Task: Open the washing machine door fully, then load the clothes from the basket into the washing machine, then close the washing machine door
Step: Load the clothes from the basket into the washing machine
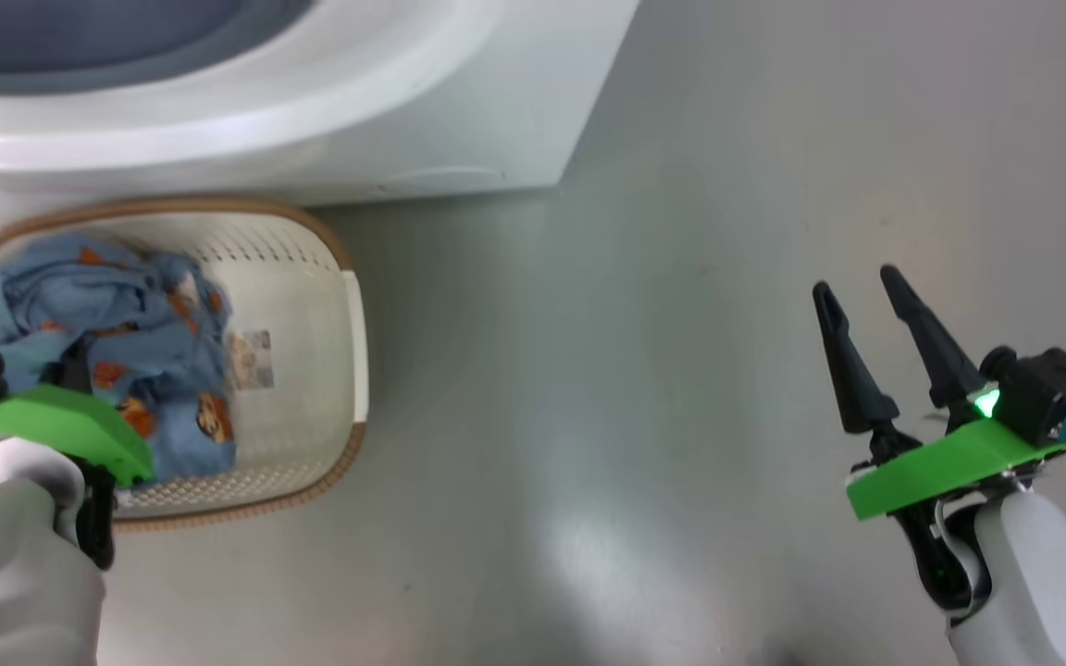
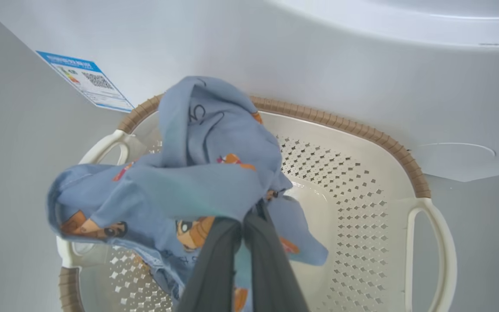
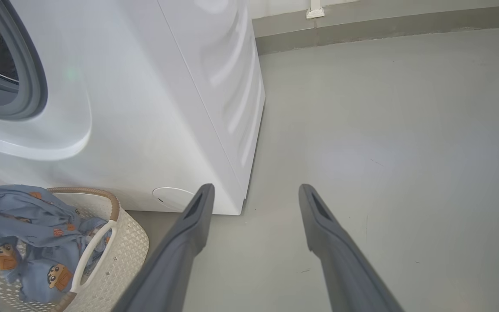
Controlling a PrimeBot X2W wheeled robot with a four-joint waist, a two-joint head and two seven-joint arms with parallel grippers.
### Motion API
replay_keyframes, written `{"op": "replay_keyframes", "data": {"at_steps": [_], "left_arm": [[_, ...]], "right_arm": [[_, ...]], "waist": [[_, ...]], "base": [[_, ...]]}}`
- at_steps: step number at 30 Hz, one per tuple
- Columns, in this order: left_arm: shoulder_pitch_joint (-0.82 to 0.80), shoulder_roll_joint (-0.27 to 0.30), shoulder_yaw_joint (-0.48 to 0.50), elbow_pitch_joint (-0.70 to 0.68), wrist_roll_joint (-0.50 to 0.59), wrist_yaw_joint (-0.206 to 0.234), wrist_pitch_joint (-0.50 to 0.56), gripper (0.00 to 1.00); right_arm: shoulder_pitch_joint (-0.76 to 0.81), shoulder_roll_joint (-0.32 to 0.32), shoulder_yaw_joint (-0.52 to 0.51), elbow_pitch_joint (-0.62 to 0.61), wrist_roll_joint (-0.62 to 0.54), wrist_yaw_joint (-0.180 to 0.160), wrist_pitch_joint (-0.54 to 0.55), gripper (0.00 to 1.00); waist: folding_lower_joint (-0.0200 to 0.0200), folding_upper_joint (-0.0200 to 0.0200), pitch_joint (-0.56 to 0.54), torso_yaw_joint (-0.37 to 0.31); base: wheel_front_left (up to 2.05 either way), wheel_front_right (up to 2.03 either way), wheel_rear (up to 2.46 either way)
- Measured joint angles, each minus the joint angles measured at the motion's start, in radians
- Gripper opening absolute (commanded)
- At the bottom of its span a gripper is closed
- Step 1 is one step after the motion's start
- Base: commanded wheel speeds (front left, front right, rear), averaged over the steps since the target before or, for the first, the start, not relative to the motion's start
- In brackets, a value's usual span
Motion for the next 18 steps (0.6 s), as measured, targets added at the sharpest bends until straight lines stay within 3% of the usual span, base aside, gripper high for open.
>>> {"op": "replay_keyframes", "data": {"at_steps": [18], "left_arm": [[0.358,-0.031,0.091,-0.469,0.097,-0.005,0.0,0.0]], "right_arm": [[0.164,-0.015,-0.007,0.047,0.03,0.0,0.0,1.0]], "waist": [[0.0,0.0,-0.281,0.037]], "base": [[0.0,0.0,0.0]]}}
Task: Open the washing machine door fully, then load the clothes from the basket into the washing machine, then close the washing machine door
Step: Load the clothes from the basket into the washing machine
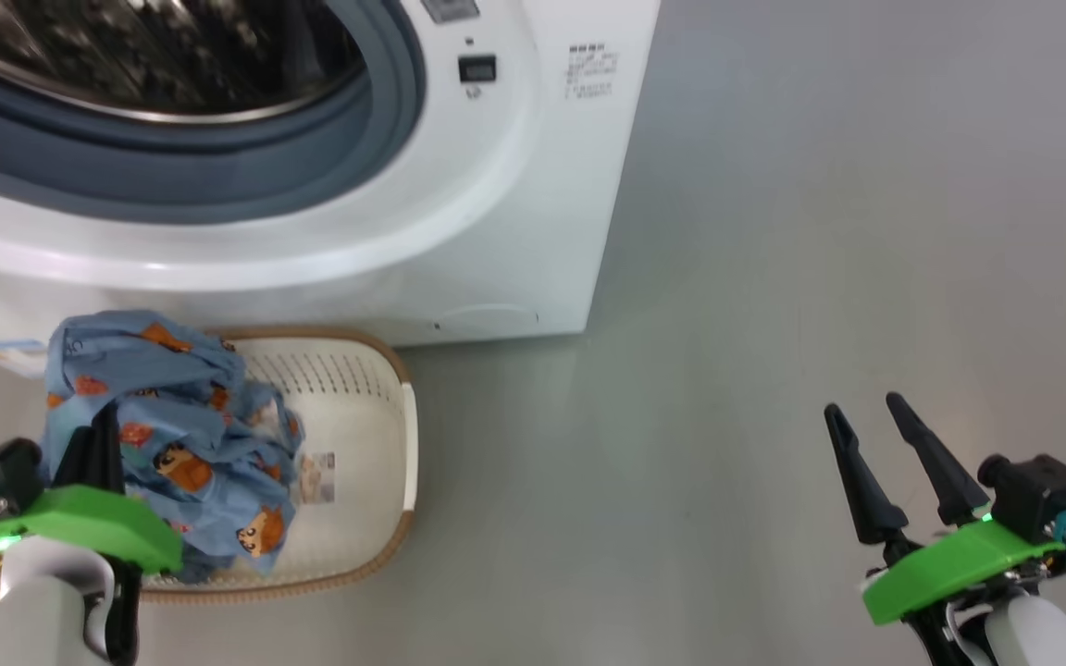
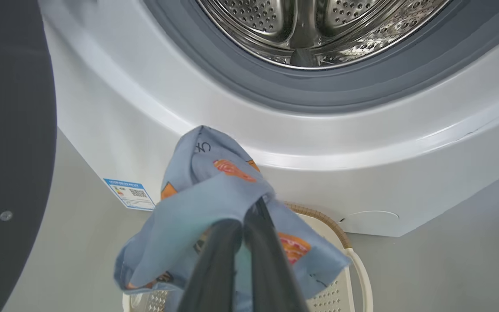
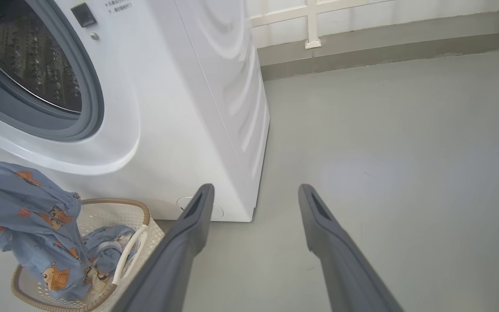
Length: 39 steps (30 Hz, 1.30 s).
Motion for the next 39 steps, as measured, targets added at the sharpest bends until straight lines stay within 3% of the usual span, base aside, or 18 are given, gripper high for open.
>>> {"op": "replay_keyframes", "data": {"at_steps": [21,29,39], "left_arm": [[0.492,-0.085,0.067,-0.606,0.078,-0.007,-0.003,0.0],[0.565,-0.122,0.082,-0.684,0.081,-0.007,-0.003,0.0],[0.526,-0.111,0.065,-0.702,0.061,-0.007,-0.003,0.0]], "right_arm": [[0.151,-0.012,-0.047,-0.007,0.011,0.0,0.0,1.0],[0.165,-0.01,-0.067,-0.018,0.011,0.0,0.0,1.0],[0.163,-0.008,-0.069,-0.032,0.011,0.0,0.0,1.0]], "waist": [[0.0,0.0,-0.191,0.01],[0.0,0.0,-0.183,0.01],[0.0,0.0,-0.159,0.005]], "base": [[0.0,0.0,0.0],[0.0,0.0,0.0],[0.0,0.0,0.0]]}}
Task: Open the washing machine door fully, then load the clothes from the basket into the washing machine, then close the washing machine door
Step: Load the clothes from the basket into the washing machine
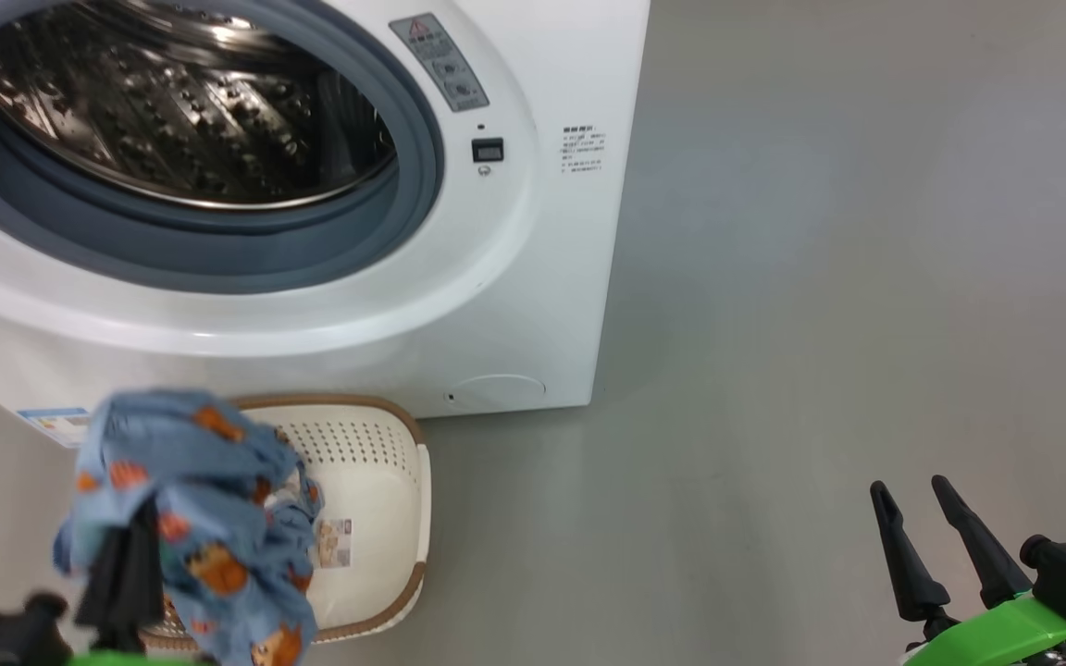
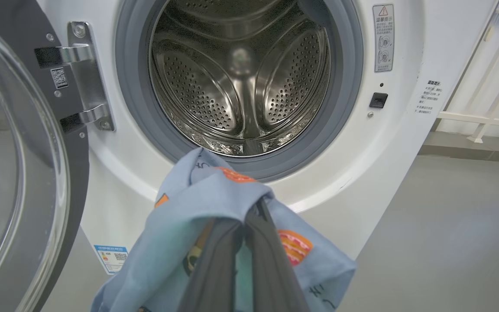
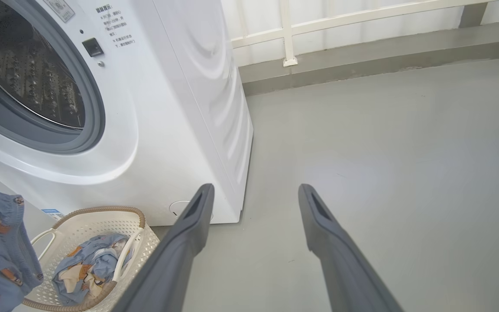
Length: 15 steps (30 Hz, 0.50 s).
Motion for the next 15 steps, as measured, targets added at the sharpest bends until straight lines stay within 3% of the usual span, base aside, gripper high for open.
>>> {"op": "replay_keyframes", "data": {"at_steps": [15], "left_arm": [[-0.511,0.123,-0.057,0.065,-0.046,0.0,-0.001,0.0]], "right_arm": [[-0.103,0.04,0.008,-0.015,-0.007,0.0,0.0,1.0]], "waist": [[0.0,0.0,0.147,-0.018]], "base": [[0.0,0.0,0.0]]}}
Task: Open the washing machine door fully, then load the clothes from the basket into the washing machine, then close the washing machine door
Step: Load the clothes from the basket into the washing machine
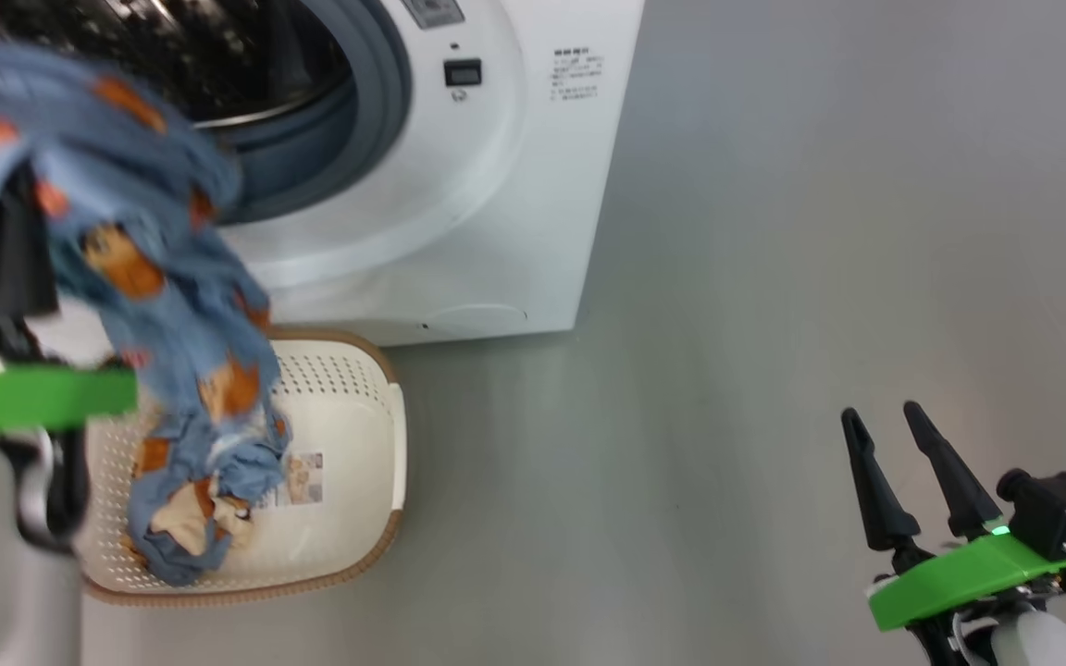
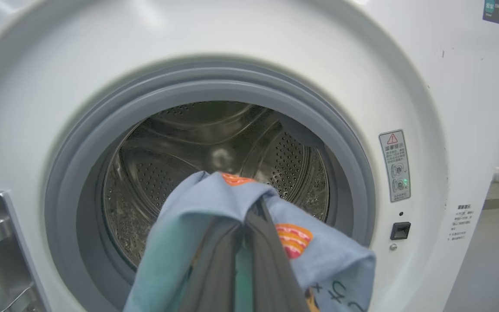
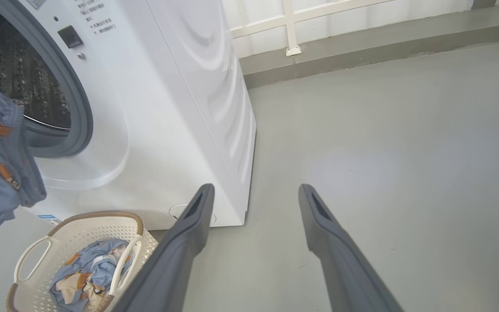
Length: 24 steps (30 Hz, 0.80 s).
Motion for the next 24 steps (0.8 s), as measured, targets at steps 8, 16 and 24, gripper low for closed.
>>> {"op": "replay_keyframes", "data": {"at_steps": [8,16,24], "left_arm": [[-0.263,0.049,-0.031,0.216,-0.022,0.0,-0.003,0.0],[-0.431,0.095,-0.05,0.469,-0.041,0.0,-0.003,0.0],[-0.582,0.145,-0.074,0.686,-0.08,0.0,-0.003,0.0]], "right_arm": [[-0.052,0.016,0.028,-0.006,-0.008,0.0,0.0,1.0],[-0.086,0.041,0.053,-0.011,-0.008,0.0,0.0,1.0],[-0.108,0.049,0.069,-0.017,-0.008,0.0,0.0,1.0]], "waist": [[0.0,0.0,0.072,-0.043],[-0.0001,0.0,0.124,-0.106],[0.0,0.0,0.179,-0.165]], "base": [[0.0,0.0,0.0],[0.0,0.0,0.0],[0.0,0.0,0.0]]}}
